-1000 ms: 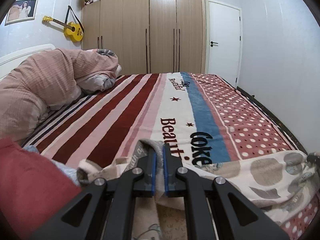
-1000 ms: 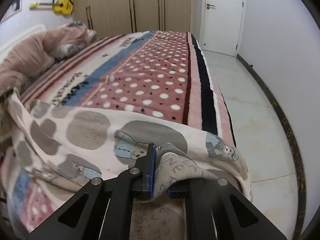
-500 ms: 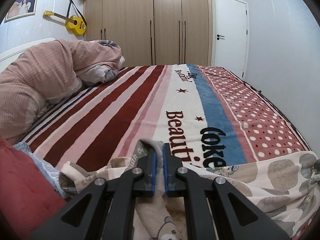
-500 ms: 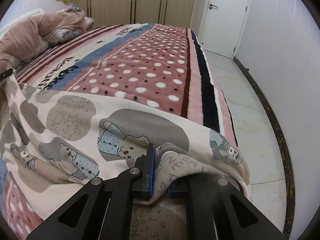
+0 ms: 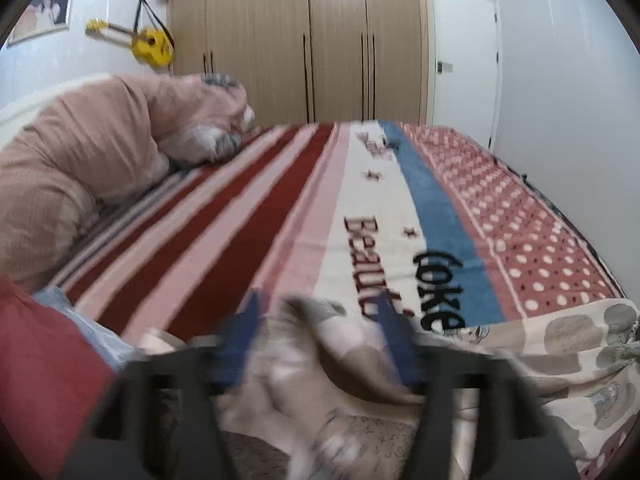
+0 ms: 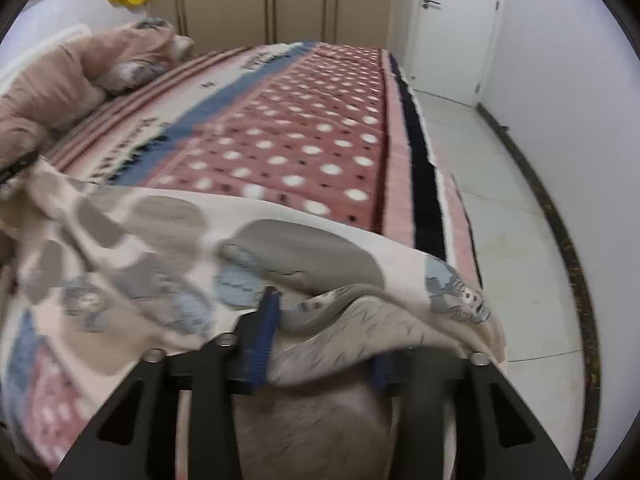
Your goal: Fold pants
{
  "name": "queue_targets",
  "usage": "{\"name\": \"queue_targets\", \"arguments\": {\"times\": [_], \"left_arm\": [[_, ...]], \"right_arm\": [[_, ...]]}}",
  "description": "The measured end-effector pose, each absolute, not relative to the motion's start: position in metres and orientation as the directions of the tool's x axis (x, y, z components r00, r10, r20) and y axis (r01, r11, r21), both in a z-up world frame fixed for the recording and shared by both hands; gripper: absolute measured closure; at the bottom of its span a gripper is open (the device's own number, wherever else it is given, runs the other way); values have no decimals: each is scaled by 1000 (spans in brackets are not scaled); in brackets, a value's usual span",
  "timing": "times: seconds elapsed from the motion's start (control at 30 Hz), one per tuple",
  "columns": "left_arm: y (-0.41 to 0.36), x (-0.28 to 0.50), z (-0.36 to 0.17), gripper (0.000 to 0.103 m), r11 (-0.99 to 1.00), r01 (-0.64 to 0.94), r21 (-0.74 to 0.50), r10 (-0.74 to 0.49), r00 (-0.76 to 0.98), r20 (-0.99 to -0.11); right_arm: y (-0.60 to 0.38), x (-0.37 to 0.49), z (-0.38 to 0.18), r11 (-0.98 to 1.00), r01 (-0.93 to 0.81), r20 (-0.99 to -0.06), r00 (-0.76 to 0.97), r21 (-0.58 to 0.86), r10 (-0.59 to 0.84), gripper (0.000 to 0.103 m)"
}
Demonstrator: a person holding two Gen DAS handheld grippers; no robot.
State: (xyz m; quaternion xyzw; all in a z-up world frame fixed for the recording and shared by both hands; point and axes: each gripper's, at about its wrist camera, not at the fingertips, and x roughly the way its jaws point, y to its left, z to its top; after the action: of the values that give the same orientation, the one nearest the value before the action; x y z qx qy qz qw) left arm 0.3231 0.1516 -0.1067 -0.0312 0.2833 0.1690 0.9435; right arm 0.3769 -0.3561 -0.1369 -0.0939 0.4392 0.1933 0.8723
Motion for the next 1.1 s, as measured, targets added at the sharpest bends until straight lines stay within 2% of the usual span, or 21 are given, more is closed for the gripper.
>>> {"name": "queue_targets", "arguments": {"times": [0.1, 0.23, 0.33, 0.47, 0.57, 0.7, 0.8, 0.87, 0.9, 0.93, 0.97, 1.0, 1.1], "left_arm": [[156, 307, -87, 39, 959, -282, 2, 239, 808, -539], [146, 292, -74, 39, 982, -189, 15, 168, 827, -537], [129, 289, -81, 39, 998, -64, -27, 37, 820, -572], [110, 293, -104, 39, 1000, 21, -2, -18, 783, -621], [105, 297, -129, 38, 994, 103, -47, -107, 727, -678], [98, 297, -157, 38, 989, 148, -29, -121, 669, -733], [98, 300, -169, 38, 992, 100, 71, -11, 651, -759], [100, 301, -174, 51, 984, 68, 162, 79, 653, -753], [102, 301, -176, 71, 980, 59, 188, 106, 647, -755], [106, 302, -176, 80, 980, 53, 194, 117, 638, -761], [110, 302, -173, 83, 979, 48, 197, 122, 636, -762], [115, 301, -170, 91, 977, 44, 207, 131, 639, -758], [133, 295, -149, 95, 962, -44, 271, 229, 673, -703]], "right_arm": [[-354, 364, -120, 893, -444, -800, 506, 77, 321, 60], [-340, 345, -105, 866, -486, -790, 482, 119, 379, 58], [-321, 337, -104, 856, -501, -794, 467, 127, 390, 58], [-314, 335, -110, 890, -456, -801, 527, 14, 283, 60], [-337, 350, -115, 942, -333, -797, 577, -28, 180, 60], [-374, 363, -118, 979, -205, -798, 591, -10, 115, 56], [-378, 353, -118, 976, -215, -811, 575, -27, 104, 49], [-378, 340, -116, 970, -243, -818, 562, -20, 124, 48], [-378, 334, -114, 968, -252, -820, 556, -11, 136, 48], [-378, 328, -111, 965, -261, -818, 554, 4, 153, 48], [-377, 321, -108, 962, -273, -814, 555, 20, 174, 48], [-375, 317, -105, 957, -287, -810, 553, 35, 196, 48], [-362, 307, -98, 933, -349, -791, 544, 89, 279, 48]]}}
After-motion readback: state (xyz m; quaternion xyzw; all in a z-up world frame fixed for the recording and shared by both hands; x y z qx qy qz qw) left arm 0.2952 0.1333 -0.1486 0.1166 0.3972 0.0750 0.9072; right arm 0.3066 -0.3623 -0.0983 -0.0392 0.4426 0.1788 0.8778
